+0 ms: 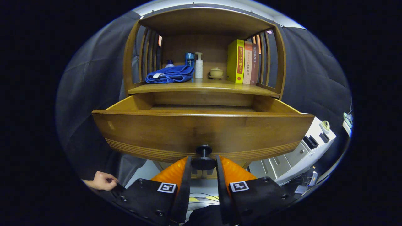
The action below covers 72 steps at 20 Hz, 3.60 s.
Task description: Pull open the drawer, take out the items inside it, and place them on the countertop above the cabinet.
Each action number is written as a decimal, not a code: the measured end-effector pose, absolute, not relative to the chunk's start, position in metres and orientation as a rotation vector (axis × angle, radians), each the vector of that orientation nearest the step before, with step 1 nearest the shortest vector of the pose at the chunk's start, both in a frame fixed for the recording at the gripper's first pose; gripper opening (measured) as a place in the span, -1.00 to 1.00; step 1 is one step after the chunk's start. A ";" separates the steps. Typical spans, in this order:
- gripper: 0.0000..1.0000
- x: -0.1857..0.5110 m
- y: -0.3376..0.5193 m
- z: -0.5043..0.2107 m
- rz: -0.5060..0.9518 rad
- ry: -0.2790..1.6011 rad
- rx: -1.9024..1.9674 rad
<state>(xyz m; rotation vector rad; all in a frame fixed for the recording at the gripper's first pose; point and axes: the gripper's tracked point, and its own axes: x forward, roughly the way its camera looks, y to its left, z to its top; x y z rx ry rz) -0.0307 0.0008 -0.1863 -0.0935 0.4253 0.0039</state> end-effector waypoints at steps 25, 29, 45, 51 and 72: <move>-0.18 -0.016 0.018 -0.113 0.079 0.317 -0.117; 0.27 -0.003 0.021 -0.101 0.086 0.309 -0.116; 0.98 0.108 -0.008 -0.090 0.089 0.562 -0.085; 0.99 0.131 -0.004 -0.146 0.110 0.812 -0.074; 0.39 0.151 0.000 -0.214 0.083 1.148 -0.042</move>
